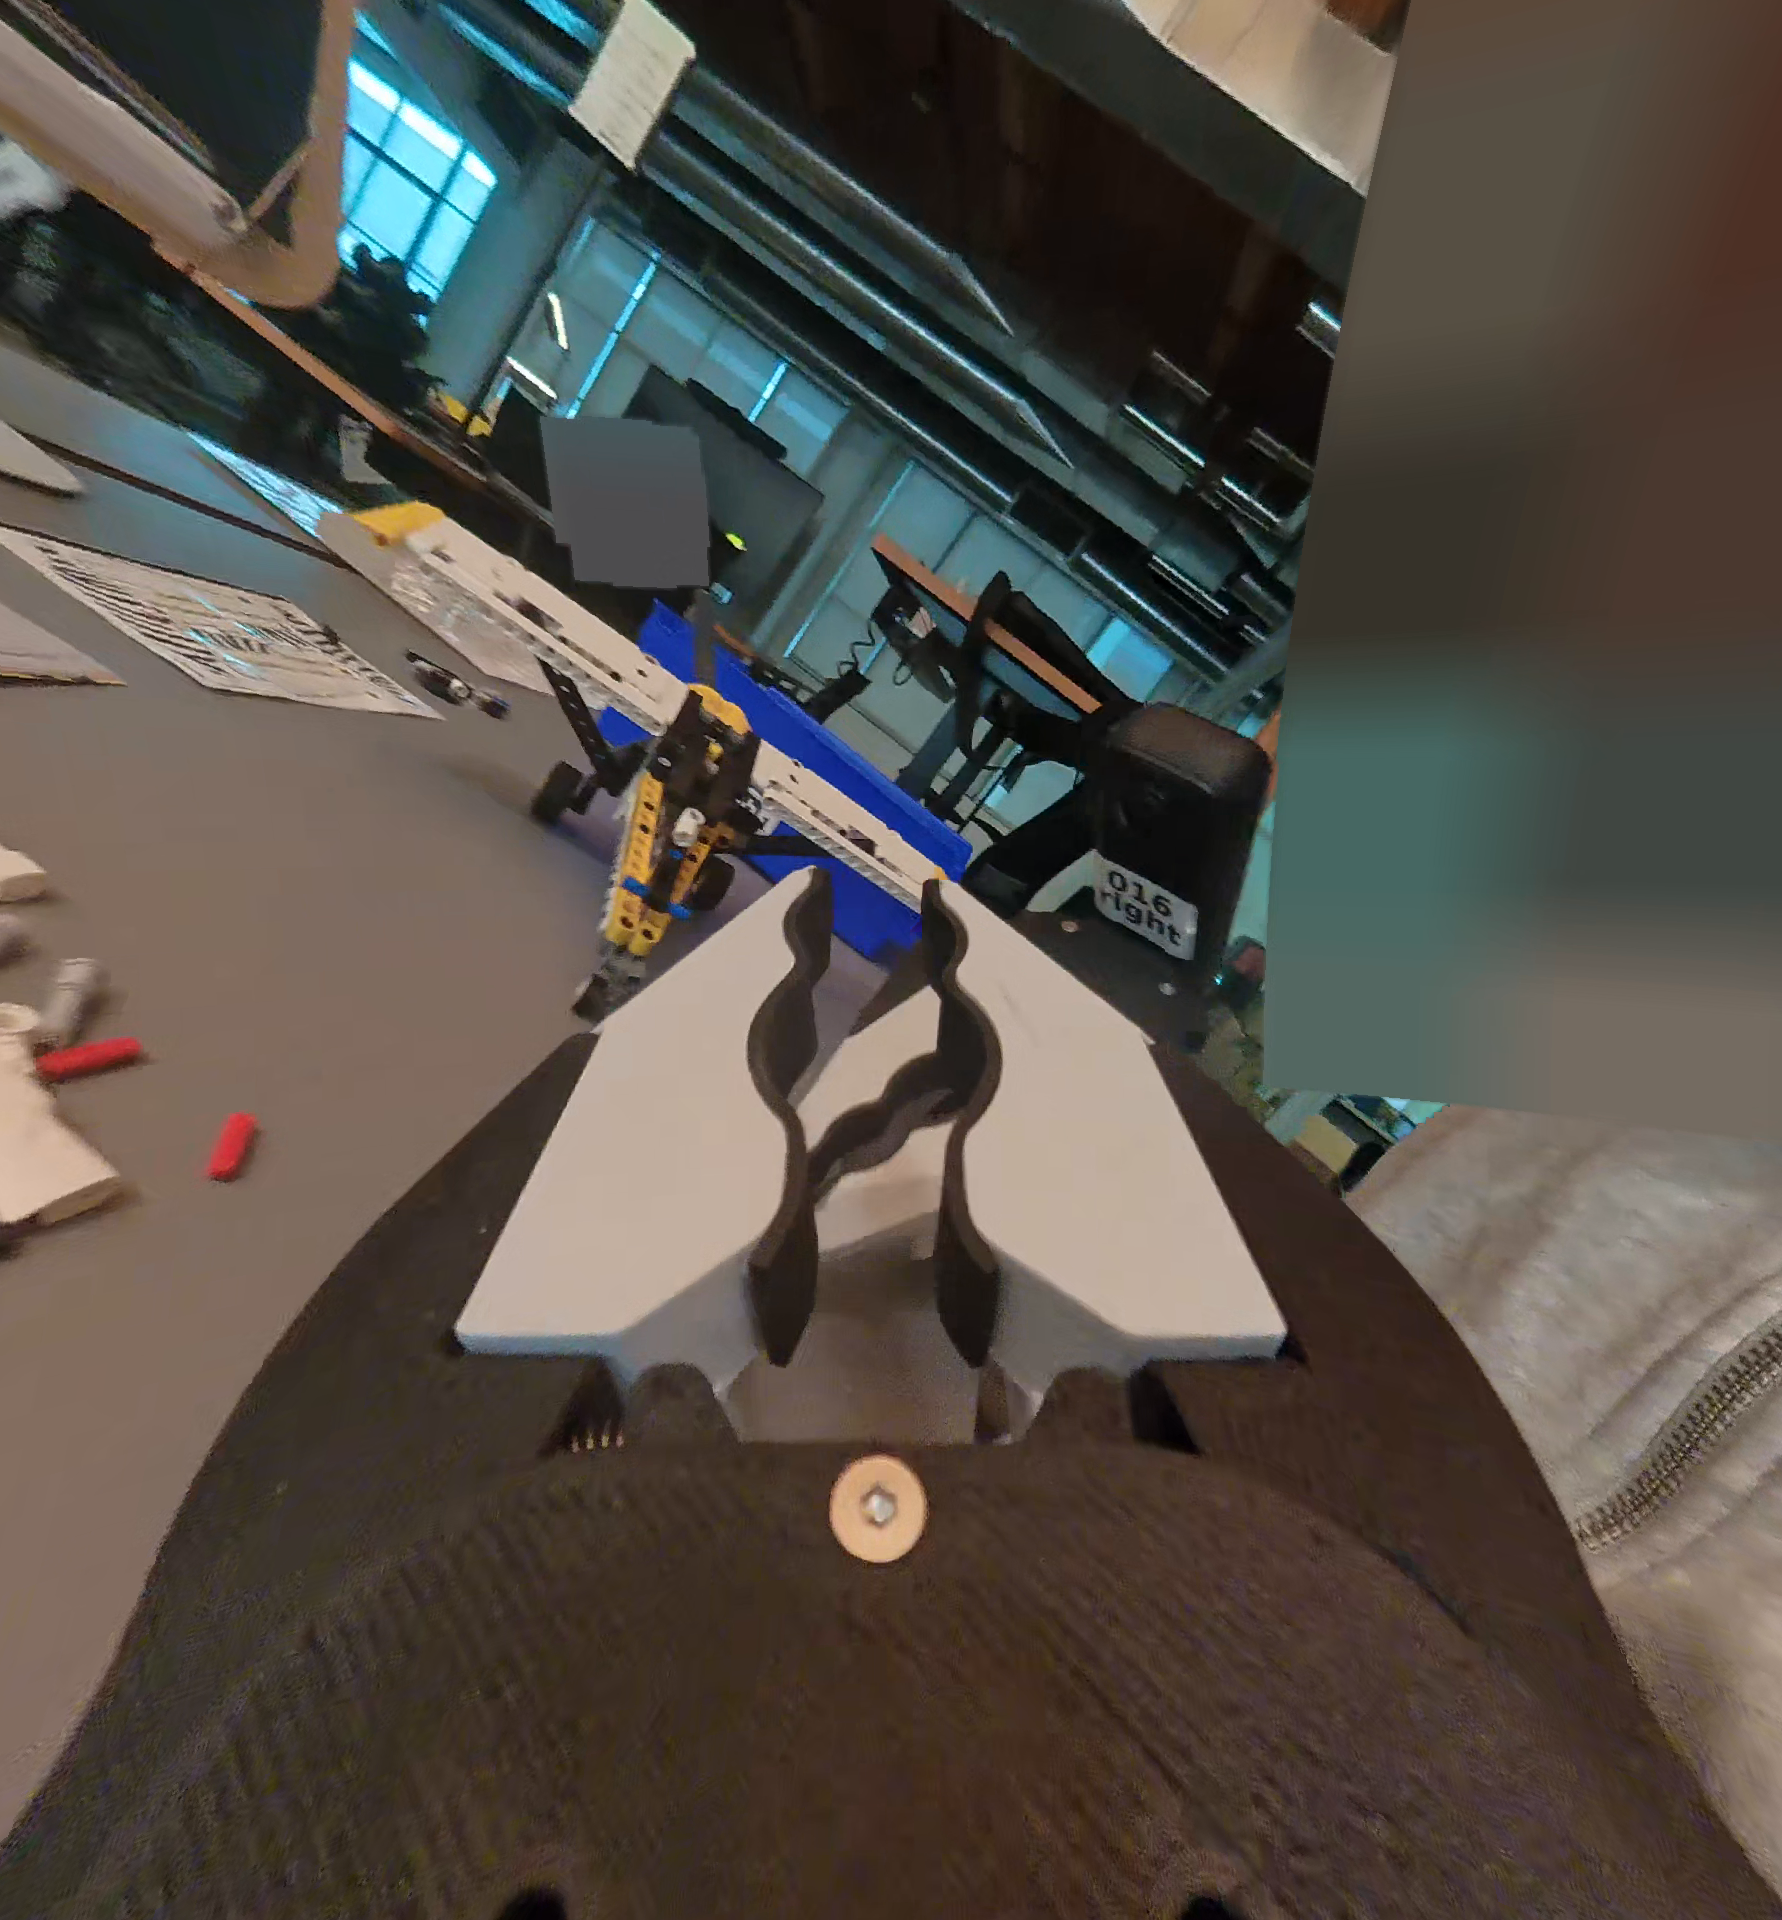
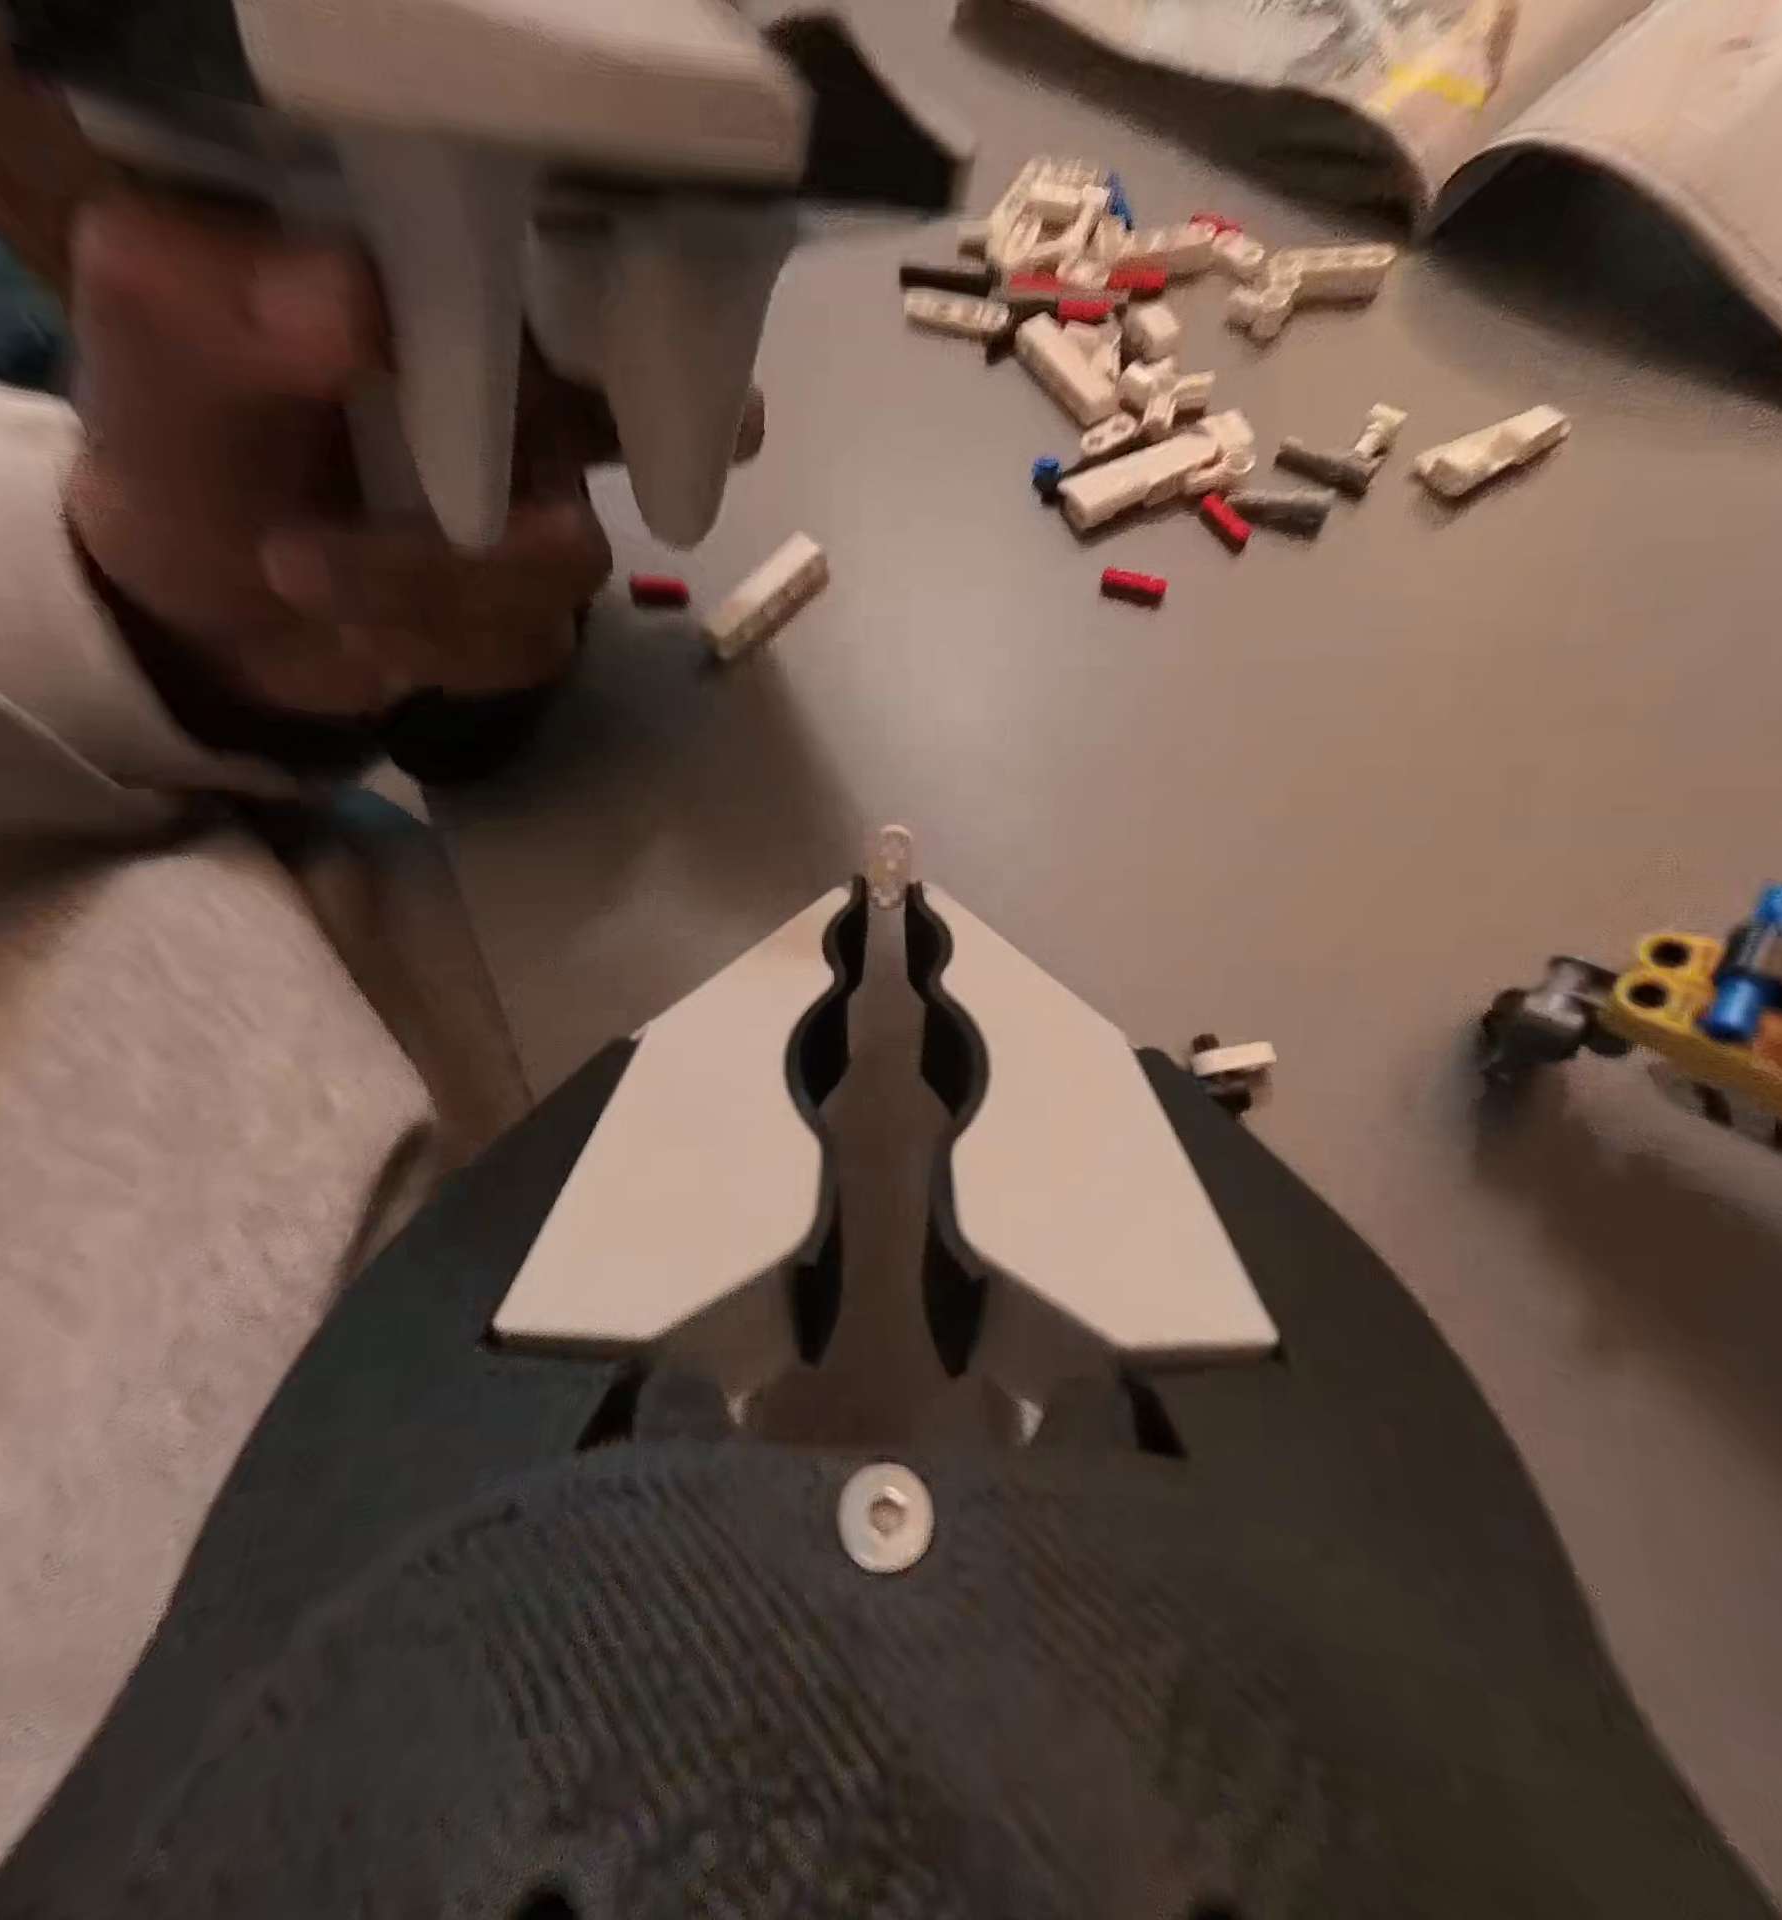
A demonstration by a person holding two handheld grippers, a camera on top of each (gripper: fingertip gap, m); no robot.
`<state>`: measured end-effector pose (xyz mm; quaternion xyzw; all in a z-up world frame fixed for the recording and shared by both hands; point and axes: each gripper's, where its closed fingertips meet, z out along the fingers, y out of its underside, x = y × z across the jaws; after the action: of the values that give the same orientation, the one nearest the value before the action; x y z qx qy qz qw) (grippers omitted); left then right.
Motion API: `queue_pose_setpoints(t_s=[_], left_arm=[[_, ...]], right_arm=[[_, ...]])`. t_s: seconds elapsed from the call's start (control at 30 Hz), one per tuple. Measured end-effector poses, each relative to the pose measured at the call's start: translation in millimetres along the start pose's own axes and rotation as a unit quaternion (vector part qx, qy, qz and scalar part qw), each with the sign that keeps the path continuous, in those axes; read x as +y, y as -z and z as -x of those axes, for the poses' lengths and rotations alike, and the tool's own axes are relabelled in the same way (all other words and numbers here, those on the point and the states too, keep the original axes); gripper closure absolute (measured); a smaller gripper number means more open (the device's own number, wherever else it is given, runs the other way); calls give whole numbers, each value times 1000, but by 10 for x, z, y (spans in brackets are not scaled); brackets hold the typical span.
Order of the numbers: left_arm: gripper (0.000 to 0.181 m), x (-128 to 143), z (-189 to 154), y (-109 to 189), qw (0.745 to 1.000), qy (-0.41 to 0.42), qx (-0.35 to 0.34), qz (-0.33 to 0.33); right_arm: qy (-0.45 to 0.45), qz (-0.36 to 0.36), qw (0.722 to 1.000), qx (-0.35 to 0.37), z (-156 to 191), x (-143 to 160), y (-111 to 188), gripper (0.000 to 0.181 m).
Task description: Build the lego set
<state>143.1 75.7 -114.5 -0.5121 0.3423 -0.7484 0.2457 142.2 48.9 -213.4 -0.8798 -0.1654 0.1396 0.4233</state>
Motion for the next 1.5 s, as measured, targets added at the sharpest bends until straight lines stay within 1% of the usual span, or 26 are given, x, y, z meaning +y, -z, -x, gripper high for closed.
queue_pose_setpoints(t_s=[0.07,0.2,0.3,0.47,0.6,0.77,1.17,1.33,1.5], left_arm=[[166,-64,58,70,1000,21,0,-19],[166,-131,78,110,996,71,32,-38],[167,-152,63,130,994,84,45,-44],[168,-179,48,161,993,89,55,-54],[168,-195,42,176,991,99,63,-59],[171,-194,35,175,992,94,63,-59],[171,-200,57,171,991,101,61,-61],[171,-200,56,173,991,102,61,-61],[171,-201,56,174,991,103,63,-61]], right_arm=[[37,34,998,25,-21,27,-63,175],[79,93,992,28,-19,72,-120,175],[102,135,985,38,-70,119,-141,175],[130,161,978,36,-72,114,-179,175],[133,172,976,32,-95,110,-182,175],[141,174,974,44,-131,102,-179,175],[114,150,982,31,-137,60,-191,172],[114,151,981,48,-198,71,-196,175],[111,142,982,48,-185,46,-161,174]])
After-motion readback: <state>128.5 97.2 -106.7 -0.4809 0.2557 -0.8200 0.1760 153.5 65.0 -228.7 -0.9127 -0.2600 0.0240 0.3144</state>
